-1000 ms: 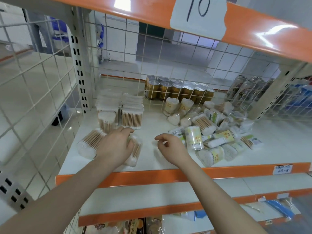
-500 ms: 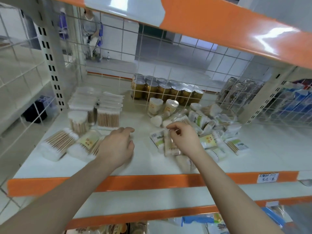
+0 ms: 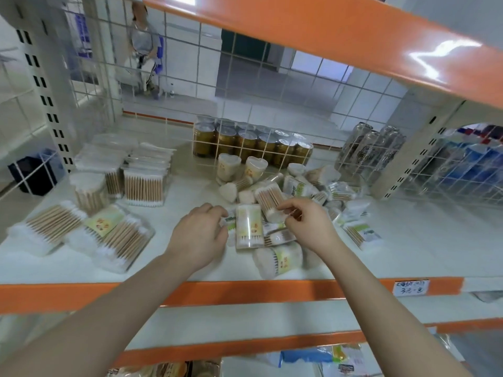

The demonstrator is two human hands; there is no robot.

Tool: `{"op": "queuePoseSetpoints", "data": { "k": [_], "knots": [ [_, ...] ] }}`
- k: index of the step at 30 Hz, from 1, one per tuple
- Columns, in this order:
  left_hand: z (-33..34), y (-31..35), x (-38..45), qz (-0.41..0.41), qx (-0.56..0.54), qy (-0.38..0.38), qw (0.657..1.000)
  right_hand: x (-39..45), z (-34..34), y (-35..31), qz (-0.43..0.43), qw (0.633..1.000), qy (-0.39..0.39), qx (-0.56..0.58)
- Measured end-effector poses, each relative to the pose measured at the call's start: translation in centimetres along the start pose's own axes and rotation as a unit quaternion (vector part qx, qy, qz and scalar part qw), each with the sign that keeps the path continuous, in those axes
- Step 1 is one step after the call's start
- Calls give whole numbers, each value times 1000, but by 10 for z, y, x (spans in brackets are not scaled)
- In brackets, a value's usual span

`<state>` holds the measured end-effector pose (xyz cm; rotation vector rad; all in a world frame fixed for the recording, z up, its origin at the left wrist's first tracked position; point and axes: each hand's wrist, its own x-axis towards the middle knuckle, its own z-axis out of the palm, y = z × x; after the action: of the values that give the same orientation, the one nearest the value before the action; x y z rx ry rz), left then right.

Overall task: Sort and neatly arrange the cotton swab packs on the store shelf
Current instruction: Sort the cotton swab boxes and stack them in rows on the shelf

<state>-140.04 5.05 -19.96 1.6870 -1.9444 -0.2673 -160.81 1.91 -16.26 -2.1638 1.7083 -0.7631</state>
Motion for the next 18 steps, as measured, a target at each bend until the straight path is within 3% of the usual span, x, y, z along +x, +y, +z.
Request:
{"op": "queuePoseSetpoints", "data": {
  "k": [9, 18],
  "knots": [
    [8, 16, -1, 53, -5, -15, 998, -19, -10, 25, -11, 993, -78, -89],
    [8, 12, -6, 67, -11, -28, 997, -16, -6, 25, -18, 992, -64, -108]
  ]
}}
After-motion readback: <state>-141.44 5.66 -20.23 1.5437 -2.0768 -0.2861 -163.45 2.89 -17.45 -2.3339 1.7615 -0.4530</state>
